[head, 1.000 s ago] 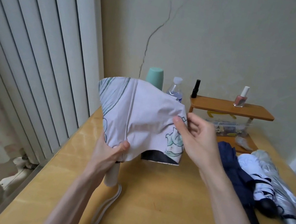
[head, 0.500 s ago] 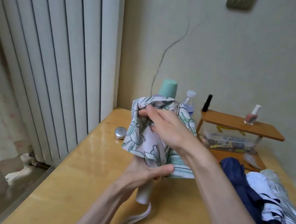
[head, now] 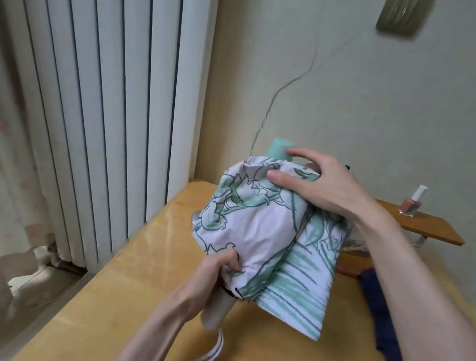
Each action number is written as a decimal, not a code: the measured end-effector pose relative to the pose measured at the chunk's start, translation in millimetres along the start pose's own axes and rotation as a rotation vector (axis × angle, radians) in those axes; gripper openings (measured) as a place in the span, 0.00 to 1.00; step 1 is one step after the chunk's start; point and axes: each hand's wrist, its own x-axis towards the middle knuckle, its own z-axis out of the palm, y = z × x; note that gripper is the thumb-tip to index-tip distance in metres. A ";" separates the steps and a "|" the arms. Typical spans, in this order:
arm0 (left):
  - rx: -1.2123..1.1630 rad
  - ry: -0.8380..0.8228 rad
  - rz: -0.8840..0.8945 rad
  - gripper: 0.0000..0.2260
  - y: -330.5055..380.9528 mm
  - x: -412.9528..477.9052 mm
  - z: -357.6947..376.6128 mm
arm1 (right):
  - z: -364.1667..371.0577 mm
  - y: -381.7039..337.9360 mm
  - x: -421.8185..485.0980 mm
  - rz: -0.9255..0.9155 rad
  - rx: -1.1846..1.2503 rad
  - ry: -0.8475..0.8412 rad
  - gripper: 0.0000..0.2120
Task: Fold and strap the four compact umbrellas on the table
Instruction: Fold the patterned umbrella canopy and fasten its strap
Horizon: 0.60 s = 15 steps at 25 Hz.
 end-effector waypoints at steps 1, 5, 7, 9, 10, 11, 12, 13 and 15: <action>0.065 -0.014 0.029 0.10 2.8 -1.6 -2.2 | -5.8 -1.0 0.5 0.038 -0.029 -0.074 0.56; 0.175 -0.059 0.083 0.11 6.2 -1.9 -5.2 | -6.9 -0.8 -3.0 0.104 0.029 -0.223 0.28; 0.193 -0.069 0.076 0.08 3.4 -5.4 -6.3 | -1.0 1.6 -4.6 0.058 0.082 -0.105 0.19; 0.213 -0.108 0.057 0.11 -0.7 -3.7 -11.8 | 1.9 2.3 -8.5 0.019 0.133 -0.023 0.15; 0.233 -0.111 0.059 0.14 -1.7 1.9 -16.2 | 1.8 2.2 -11.0 0.004 0.168 0.004 0.14; 0.263 -0.086 0.086 0.21 -1.5 9.2 -21.1 | 1.2 3.5 -13.6 -0.004 0.196 0.039 0.14; 0.306 -0.017 0.145 0.32 0.4 15.3 -26.0 | 0.8 4.5 -16.3 -0.008 0.203 0.080 0.14; 0.365 0.135 0.239 0.42 5.8 17.0 -28.9 | 0.2 4.4 -18.9 -0.005 0.195 0.125 0.14; 0.465 0.515 0.619 0.47 19.9 12.5 -26.4 | -0.9 1.8 -23.1 0.015 0.107 0.222 0.15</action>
